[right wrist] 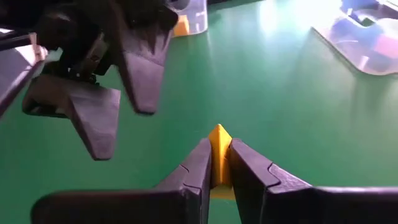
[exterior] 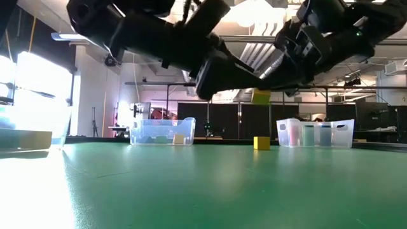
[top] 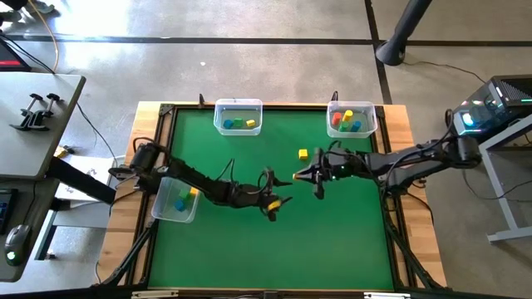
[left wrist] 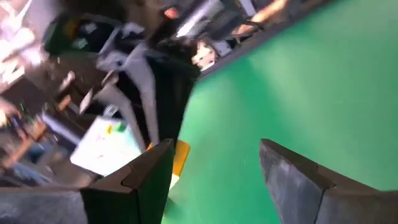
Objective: Sort blocks by size
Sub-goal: Put the yellow triangle block into the top left transparent bin
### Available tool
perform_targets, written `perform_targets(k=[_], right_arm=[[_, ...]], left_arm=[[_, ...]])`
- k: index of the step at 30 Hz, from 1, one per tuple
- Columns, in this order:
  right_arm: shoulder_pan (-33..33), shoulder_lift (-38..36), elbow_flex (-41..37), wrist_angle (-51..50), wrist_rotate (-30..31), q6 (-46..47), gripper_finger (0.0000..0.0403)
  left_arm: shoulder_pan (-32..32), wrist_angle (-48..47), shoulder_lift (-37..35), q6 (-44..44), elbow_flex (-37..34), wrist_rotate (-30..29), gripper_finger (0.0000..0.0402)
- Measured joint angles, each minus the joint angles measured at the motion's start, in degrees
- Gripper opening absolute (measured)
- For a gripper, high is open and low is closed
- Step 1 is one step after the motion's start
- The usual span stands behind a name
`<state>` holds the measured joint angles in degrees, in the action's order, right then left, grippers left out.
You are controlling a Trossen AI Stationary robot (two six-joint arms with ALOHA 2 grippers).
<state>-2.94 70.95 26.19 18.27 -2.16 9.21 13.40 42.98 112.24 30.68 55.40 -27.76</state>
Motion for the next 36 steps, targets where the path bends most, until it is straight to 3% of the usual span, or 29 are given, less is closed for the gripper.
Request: perform_targets(k=[6, 11, 23, 36], right_arm=[[0.0, 3.0, 1.2, 3.2, -5.8, -0.1, 0.0044], [0.0, 6.0, 1.2, 10.0, -10.8, 1.0, 0.0045], [0.0, 7.9, 1.2, 14.4, -11.9, 1.4, 0.0045], [0.0, 7.8, 1.2, 15.0, -13.2, 1.3, 0.0046]], left_arm=[[0.7, 0.3, 0.0, 4.4, 0.0, -3.4, 0.0221], [-0.4, 0.3, 0.0, 1.7, 0.0, -4.1, 0.0221], [-0.8, -1.2, 0.1, -3.4, 0.0, -4.7, 0.0215], [-1.9, -1.3, 0.1, -7.6, -0.1, -2.2, 0.0115]])
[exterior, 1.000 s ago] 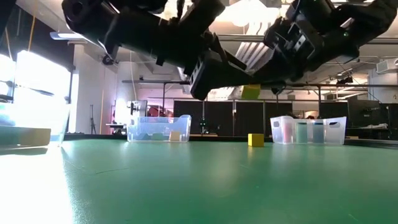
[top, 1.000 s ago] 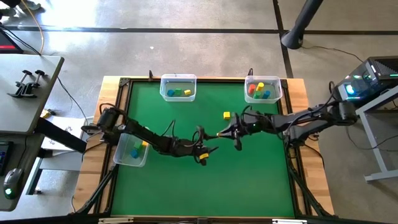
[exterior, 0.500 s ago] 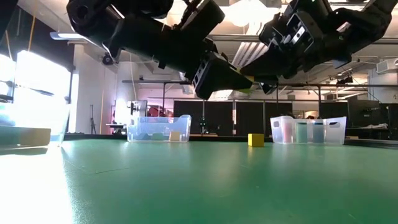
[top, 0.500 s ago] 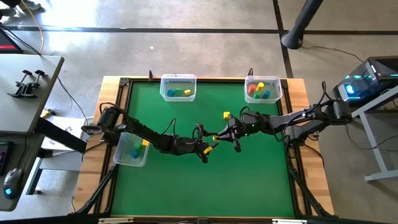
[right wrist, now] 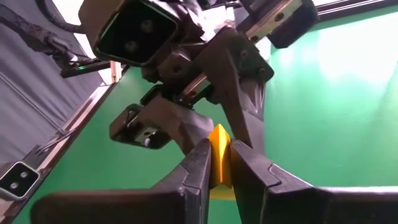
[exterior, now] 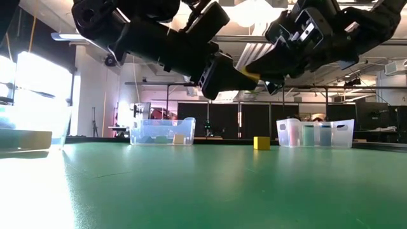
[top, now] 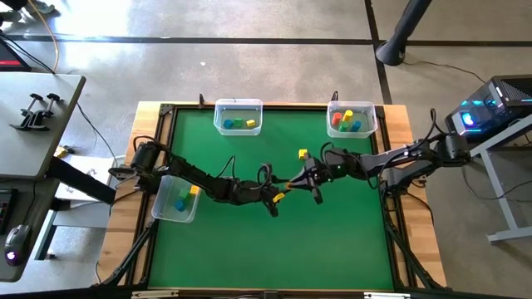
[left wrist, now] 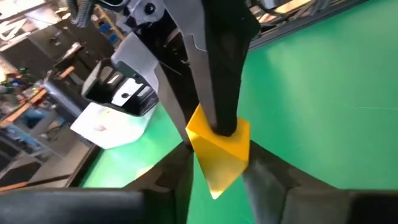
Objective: Sort blocks by size
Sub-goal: Put the yellow triangle block into the top left transparent bin
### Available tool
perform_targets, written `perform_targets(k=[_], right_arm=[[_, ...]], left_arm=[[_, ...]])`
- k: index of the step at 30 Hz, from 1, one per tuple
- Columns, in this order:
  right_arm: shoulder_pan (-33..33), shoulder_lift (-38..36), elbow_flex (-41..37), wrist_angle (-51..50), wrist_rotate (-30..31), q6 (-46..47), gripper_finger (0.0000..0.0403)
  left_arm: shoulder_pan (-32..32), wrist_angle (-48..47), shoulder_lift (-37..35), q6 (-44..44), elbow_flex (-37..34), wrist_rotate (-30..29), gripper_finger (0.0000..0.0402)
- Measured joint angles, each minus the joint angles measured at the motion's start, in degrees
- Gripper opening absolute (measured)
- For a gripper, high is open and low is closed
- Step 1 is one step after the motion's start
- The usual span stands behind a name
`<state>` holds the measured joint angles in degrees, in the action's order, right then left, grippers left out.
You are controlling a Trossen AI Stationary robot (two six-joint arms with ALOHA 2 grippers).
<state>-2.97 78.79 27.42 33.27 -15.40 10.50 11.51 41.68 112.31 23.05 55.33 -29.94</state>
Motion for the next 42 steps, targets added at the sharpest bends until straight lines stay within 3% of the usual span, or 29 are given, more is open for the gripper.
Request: perform_targets(k=[7, 16, 23, 27, 31, 34, 38, 42], right_arm=[[0.0, 0.0, 0.0, -0.7, 0.0, 0.8, 0.0057], [-0.9, -1.4, 0.0, -1.5, -0.9, 1.2, 0.0175], [-1.6, -9.3, 0.0, -7.7, 10.6, 0.5, 0.0193], [-0.4, -16.1, 0.0, -16.8, 20.8, -0.4, 0.0193], [2.5, -21.2, -0.2, -24.2, 25.1, -0.1, 0.0193], [5.3, -23.0, -0.2, -27.2, 27.3, 1.2, 0.0193], [8.9, -22.7, -0.2, -27.9, 29.4, 1.5, 0.0193], [11.5, -21.8, -0.2, -28.0, 32.4, 1.5, 0.0193]], left_arm=[[0.0, -0.4, 0.0, -1.6, -0.1, 1.3, 0.0052], [-0.1, -0.5, 0.0, -3.0, 0.0, 0.9, 0.0044], [0.0, -2.2, 0.0, -7.1, 0.1, 1.8, 0.0044], [-1.3, -5.5, -0.2, -16.5, 0.1, -3.1, 0.0044], [-4.2, -17.4, -5.0, -24.5, 0.1, -13.6, 0.0044], [-8.6, -33.4, -11.1, -34.0, 0.1, -14.4, 0.0044], [-18.2, -50.4, -18.3, -42.3, 0.1, -8.6, 0.0044], [-30.5, -57.2, -20.9, -42.6, 0.1, 2.9, 0.0044]])
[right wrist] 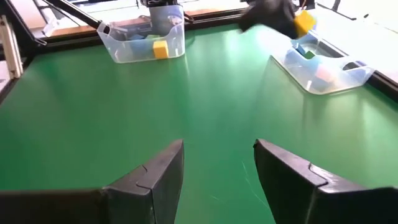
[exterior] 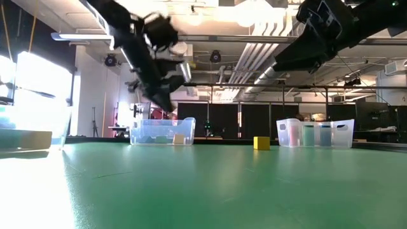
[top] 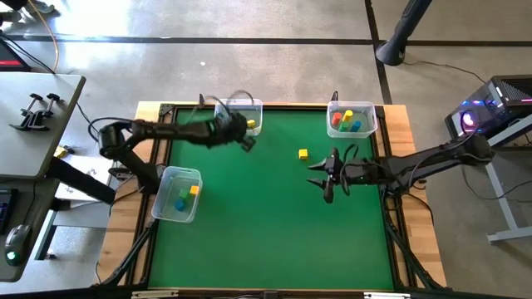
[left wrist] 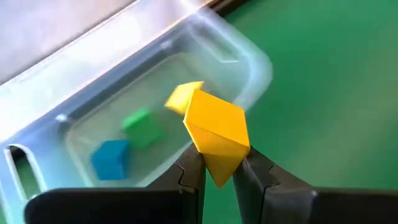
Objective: Sort blocks by size
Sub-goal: Put the yellow triangle block into the top left transparent bin, then put the yellow square block into the bottom transparent bin
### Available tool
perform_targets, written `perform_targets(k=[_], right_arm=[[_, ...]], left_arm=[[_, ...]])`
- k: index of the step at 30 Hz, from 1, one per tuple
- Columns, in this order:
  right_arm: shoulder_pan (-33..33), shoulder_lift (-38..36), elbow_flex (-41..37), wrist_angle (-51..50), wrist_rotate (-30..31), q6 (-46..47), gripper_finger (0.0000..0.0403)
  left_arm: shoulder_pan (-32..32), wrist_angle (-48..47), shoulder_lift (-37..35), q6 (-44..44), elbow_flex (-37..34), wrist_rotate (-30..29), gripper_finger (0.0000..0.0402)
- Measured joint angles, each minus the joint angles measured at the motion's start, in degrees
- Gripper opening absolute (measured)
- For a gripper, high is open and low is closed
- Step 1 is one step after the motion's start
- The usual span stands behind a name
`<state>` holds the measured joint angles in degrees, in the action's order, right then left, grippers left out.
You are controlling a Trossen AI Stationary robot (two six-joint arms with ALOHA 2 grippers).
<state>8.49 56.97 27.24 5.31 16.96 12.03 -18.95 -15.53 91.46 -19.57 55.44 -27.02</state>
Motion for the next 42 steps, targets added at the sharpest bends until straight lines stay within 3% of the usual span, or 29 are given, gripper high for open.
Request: perform_targets(k=[5, 7, 15, 22, 29, 42], right_arm=[[1.4, 0.5, 0.0, 0.0, 2.5, 0.0, 0.0193], [1.4, 0.5, 0.0, 0.0, 2.5, 0.0, 0.0193], [1.4, 0.5, 0.0, -0.1, 2.5, 0.0, 0.0193], [1.4, 0.5, 0.0, -2.1, 2.4, 1.0, 0.0193], [1.4, 0.5, 0.0, -2.6, 2.4, 1.2, 0.0193], [1.4, 0.5, 0.0, -3.6, 2.4, 2.5, 0.0193]], left_arm=[[-12.1, -4.4, 2.2, 3.6, 3.1, 11.2, 0.0044], [-14.9, -8.1, 4.0, 5.1, 6.0, 12.2, 0.0044], [-19.8, -20.7, 15.1, 7.7, 20.4, 20.8, 0.0044], [-19.9, -26.8, 23.7, 8.4, 28.4, 21.6, 0.0044], [-19.7, -26.3, 25.3, 8.8, 29.9, 21.7, 0.0049], [-19.7, -27.3, 25.3, 8.7, 29.8, 22.5, 0.0143]])
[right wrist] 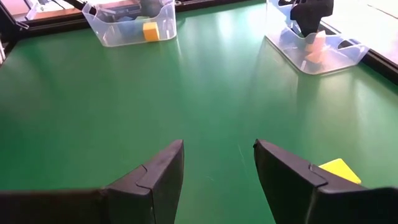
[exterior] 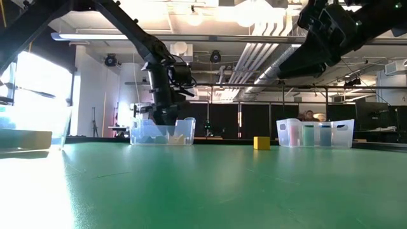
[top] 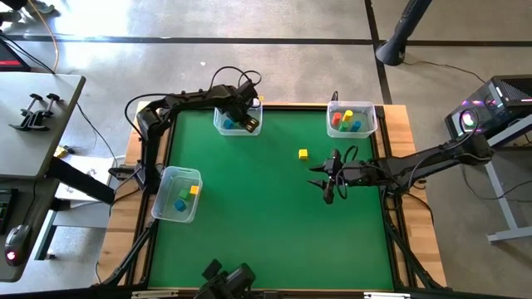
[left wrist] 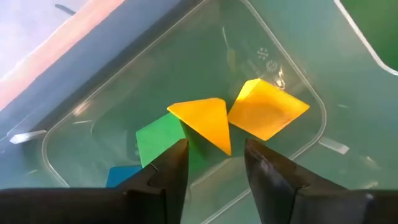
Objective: Sort blocks by size
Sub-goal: Put the yellow square block into the bottom transparent bin
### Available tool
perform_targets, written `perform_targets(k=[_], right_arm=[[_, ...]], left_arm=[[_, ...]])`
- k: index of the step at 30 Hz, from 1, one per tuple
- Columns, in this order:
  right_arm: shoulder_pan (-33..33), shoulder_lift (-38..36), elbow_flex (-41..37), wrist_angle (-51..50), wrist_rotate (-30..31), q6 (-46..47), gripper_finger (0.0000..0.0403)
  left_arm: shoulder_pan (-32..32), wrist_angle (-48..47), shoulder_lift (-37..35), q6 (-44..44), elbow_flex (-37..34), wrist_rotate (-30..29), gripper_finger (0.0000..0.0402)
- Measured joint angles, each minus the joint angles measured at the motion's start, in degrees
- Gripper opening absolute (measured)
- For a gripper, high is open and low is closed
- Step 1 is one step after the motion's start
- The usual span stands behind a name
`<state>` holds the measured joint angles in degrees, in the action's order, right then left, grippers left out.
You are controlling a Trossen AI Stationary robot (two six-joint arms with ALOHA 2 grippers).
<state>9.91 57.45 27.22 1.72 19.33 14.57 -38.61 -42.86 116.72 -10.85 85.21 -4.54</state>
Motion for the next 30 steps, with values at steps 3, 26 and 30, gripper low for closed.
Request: perform_targets(k=[3, 26, 30], right_arm=[[0.0, 0.0, 0.0, -0.6, 0.0, 0.3, 0.0193], [5.3, 0.0, -2.2, -4.7, 5.6, 3.4, 0.0193], [9.9, 0.0, -7.6, 0.5, 7.1, 7.1, 0.0193]], left_arm=[[0.0, -0.2, -0.5, 0.0, 0.0, -0.2, 0.0146], [29.2, 11.2, -13.0, 3.5, -3.8, -16.1, 0.0143], [34.7, 30.1, -12.9, 4.6, -12.2, -13.9, 0.0143]])
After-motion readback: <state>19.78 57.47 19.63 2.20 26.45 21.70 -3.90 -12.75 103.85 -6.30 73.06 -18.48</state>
